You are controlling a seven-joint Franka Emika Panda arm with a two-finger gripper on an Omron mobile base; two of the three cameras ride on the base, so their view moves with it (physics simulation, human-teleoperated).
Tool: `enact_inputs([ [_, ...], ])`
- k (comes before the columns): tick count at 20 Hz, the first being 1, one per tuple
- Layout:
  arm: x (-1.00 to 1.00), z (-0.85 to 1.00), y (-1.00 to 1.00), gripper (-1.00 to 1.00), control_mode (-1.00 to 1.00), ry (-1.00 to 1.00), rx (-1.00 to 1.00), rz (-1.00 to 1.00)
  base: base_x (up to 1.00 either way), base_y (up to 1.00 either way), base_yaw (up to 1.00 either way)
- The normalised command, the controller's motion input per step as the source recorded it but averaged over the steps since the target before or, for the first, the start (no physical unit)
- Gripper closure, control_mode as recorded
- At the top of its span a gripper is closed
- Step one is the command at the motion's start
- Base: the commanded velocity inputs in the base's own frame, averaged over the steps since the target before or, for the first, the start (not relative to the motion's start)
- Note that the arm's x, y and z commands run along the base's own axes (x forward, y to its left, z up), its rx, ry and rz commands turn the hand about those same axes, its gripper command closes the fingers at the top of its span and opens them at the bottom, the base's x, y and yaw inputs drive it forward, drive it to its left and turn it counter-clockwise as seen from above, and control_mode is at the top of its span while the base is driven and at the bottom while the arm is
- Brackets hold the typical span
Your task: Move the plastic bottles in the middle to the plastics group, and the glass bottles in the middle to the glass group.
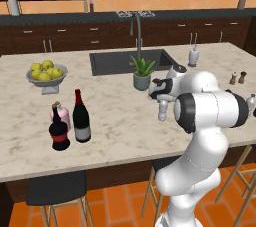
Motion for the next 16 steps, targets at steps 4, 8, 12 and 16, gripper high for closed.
enact_inputs([
  [4, 0.0, 0.04, -0.08, 1.0, -1.0, 0.0, -0.01, 0.0, 0.0, 0.0, 0.0],
  [8, 0.0, 0.2, -0.68, 1.0, -1.0, -0.02, 0.0, -0.01, 0.0, 0.0, 0.0],
  [12, 0.0, 0.29, -0.94, 1.0, -1.0, 0.0, 0.0, -0.09, 0.0, 0.0, 0.0],
  [16, 0.0, 0.2, -1.0, 1.0, -1.0, 0.0, 0.0, -0.13, 0.0, 0.0, 0.0],
])
